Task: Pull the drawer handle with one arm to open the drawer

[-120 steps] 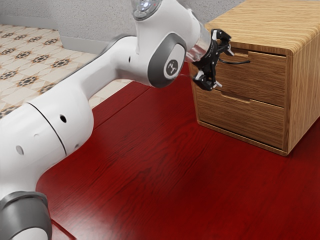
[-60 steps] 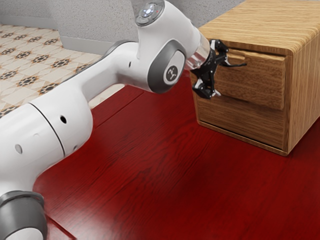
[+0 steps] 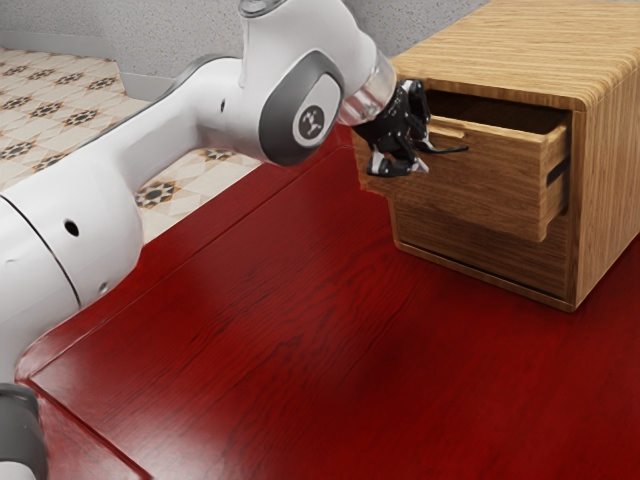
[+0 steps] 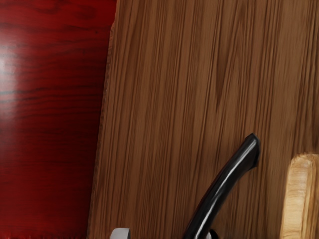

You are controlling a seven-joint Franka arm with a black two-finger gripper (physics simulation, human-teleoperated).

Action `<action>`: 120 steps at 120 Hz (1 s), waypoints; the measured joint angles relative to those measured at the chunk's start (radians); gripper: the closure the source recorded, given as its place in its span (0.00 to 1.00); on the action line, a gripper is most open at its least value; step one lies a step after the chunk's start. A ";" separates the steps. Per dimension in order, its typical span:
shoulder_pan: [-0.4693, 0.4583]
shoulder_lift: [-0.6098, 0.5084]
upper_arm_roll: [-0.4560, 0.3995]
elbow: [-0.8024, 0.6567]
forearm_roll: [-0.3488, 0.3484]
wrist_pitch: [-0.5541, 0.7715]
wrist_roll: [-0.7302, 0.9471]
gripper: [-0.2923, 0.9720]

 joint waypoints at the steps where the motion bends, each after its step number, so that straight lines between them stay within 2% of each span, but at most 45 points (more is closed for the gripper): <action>1: 0.000 -0.005 0.000 -0.006 0.000 -0.001 -0.001 0.76; 42: -0.024 -0.246 0.002 -0.301 -0.002 -0.025 -0.022 0.86; 66: -0.007 -0.364 -0.023 -0.434 0.002 -0.023 -0.031 0.87; 72: -0.040 -0.392 0.009 -0.464 0.001 -0.023 -0.033 0.89; 94: -0.035 -0.487 -0.001 -0.565 0.004 -0.025 -0.037 0.85; 120: -0.028 -0.535 -0.006 -0.608 0.003 -0.033 -0.041 0.86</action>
